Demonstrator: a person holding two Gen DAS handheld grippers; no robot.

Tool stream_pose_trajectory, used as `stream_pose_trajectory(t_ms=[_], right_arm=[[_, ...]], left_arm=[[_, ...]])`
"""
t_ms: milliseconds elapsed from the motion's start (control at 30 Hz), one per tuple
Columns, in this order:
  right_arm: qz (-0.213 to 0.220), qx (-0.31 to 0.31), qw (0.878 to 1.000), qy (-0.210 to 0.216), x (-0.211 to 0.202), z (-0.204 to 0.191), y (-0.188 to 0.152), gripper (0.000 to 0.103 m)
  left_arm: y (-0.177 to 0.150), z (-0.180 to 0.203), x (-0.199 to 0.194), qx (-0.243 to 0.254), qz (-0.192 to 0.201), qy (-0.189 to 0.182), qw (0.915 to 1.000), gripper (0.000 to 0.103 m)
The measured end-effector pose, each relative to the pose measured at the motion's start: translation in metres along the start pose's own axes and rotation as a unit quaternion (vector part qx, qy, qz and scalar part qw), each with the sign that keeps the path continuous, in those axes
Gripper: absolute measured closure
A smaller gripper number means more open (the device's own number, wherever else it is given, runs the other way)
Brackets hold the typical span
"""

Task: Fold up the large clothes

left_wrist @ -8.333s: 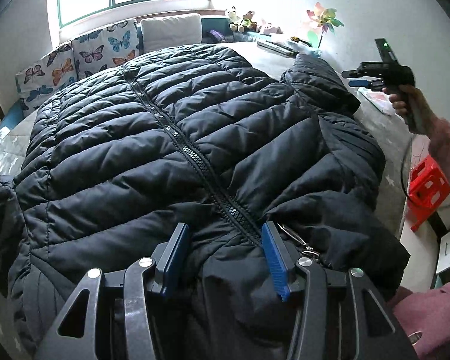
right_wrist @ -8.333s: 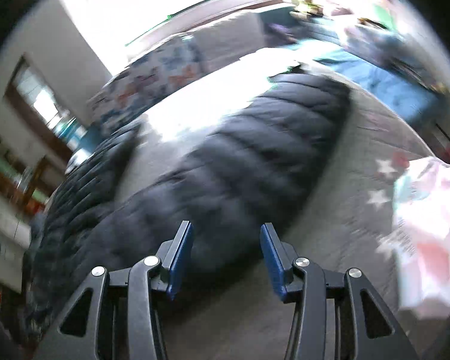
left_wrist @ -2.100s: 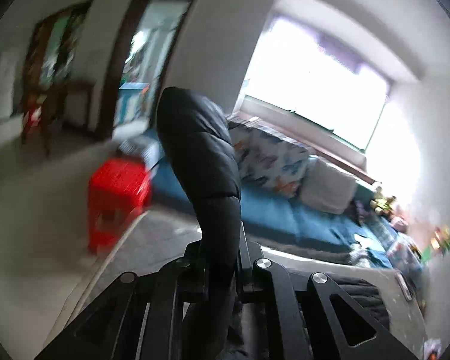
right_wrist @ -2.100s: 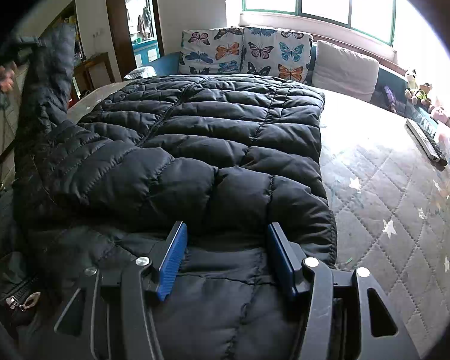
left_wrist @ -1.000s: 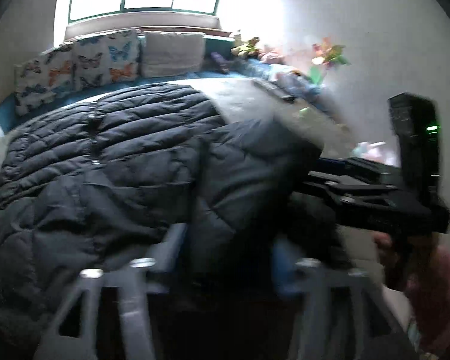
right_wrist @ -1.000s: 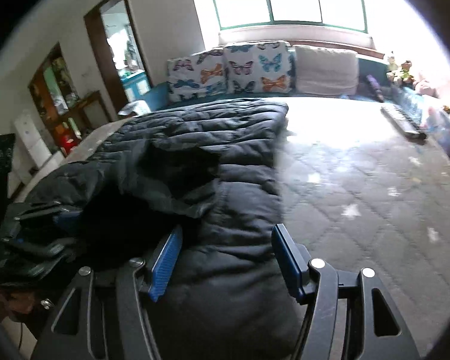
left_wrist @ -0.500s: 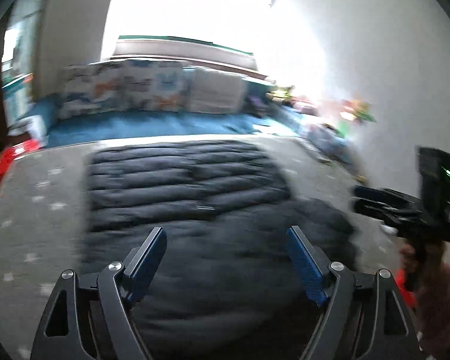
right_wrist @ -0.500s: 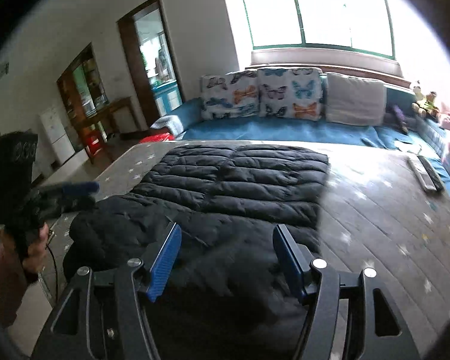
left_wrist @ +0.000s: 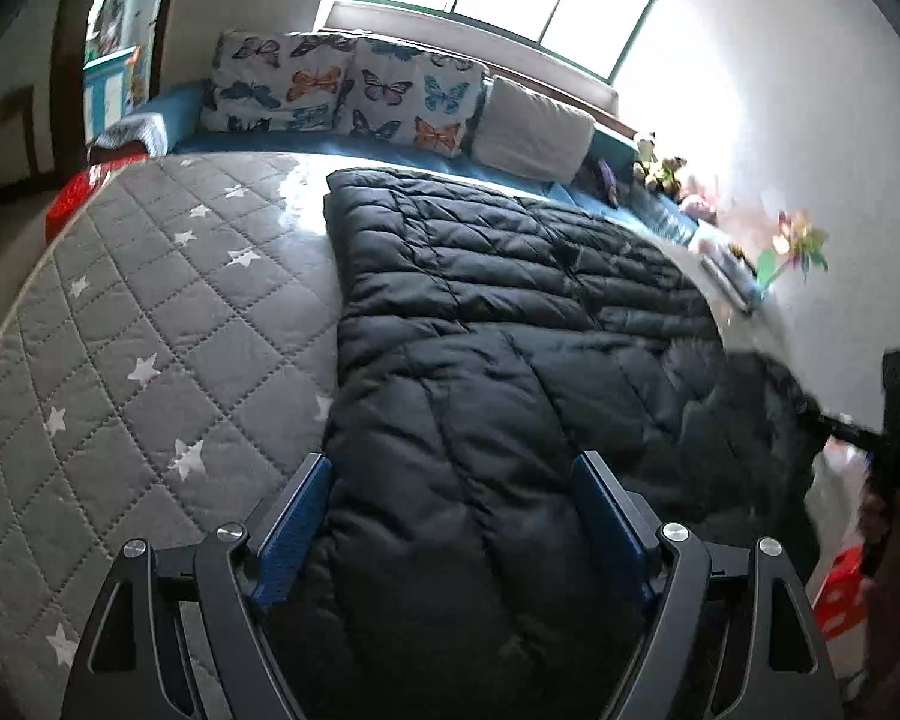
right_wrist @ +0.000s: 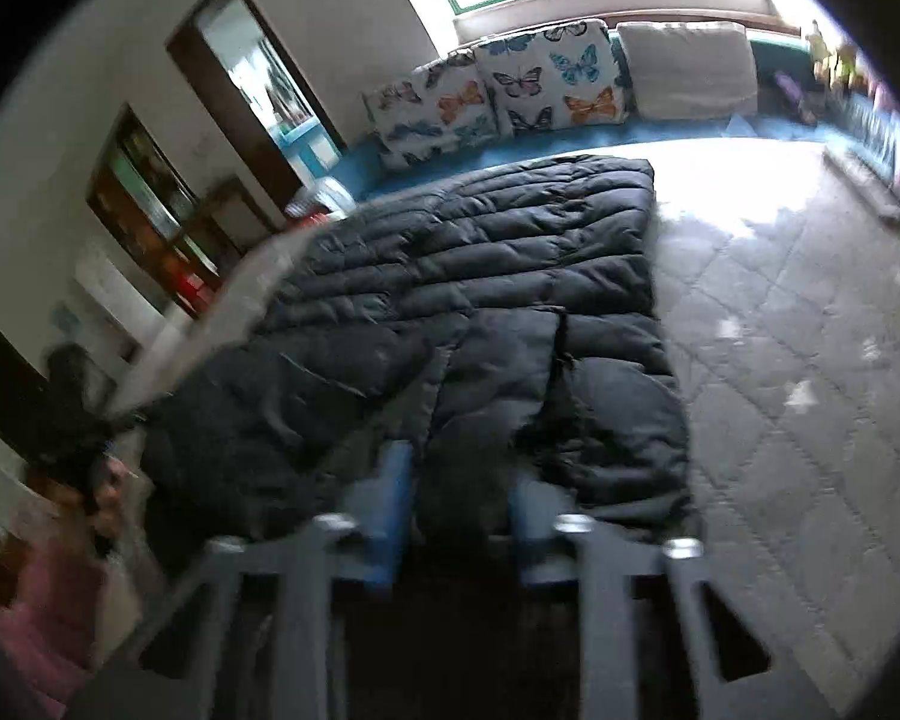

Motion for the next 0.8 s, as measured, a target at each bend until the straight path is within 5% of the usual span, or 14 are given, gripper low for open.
stream_pose_trajectory(t_ms=[200, 300, 433, 633, 667, 733, 800], right_arm=[[0.029, -0.053, 0.998, -0.016, -0.036, -0.023, -0.007, 0.086], [-0.008, -0.057, 0.997, -0.054, -0.008, -0.012, -0.021, 0.086], [-0.039, -0.022, 0.998, -0.036, 0.018, 0.008, -0.033, 0.086], [0.016, -0.054, 0.996, -0.071, -0.033, -0.002, -0.013, 0.083], [0.033, -0.067, 0.993, -0.095, -0.042, -0.006, -0.007, 0.081], [0.059, -0.091, 0.987, -0.12, -0.054, -0.017, 0.004, 0.06], [0.081, -0.1, 0.986, -0.108, -0.056, -0.027, 0.016, 0.052]], left_arm=[[-0.01, 0.011, -0.003, 0.042, -0.014, 0.004, 0.999, 0.016], [-0.015, 0.018, 0.01, 0.057, -0.037, 0.011, 0.9976, 0.016], [-0.013, 0.023, 0.013, 0.067, -0.039, 0.023, 0.9968, 0.016], [0.011, 0.037, -0.028, 0.101, 0.014, 0.05, 0.9935, 0.016], [0.016, 0.042, -0.032, 0.103, 0.021, 0.044, 0.9935, 0.016], [0.025, 0.054, -0.029, 0.109, 0.025, 0.033, 0.9931, 0.016], [0.032, 0.066, -0.02, 0.118, 0.024, 0.029, 0.9923, 0.016]])
Point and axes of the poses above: each gripper's, at about its wrist camera, not at the fingertips, and x roughly the way its jaws point, z to its right, y to its top, the point moved 2 cm from there along x, roughly the way its jaws point, and after that the axes turned 1 degree about y, right-handed, at the moved point
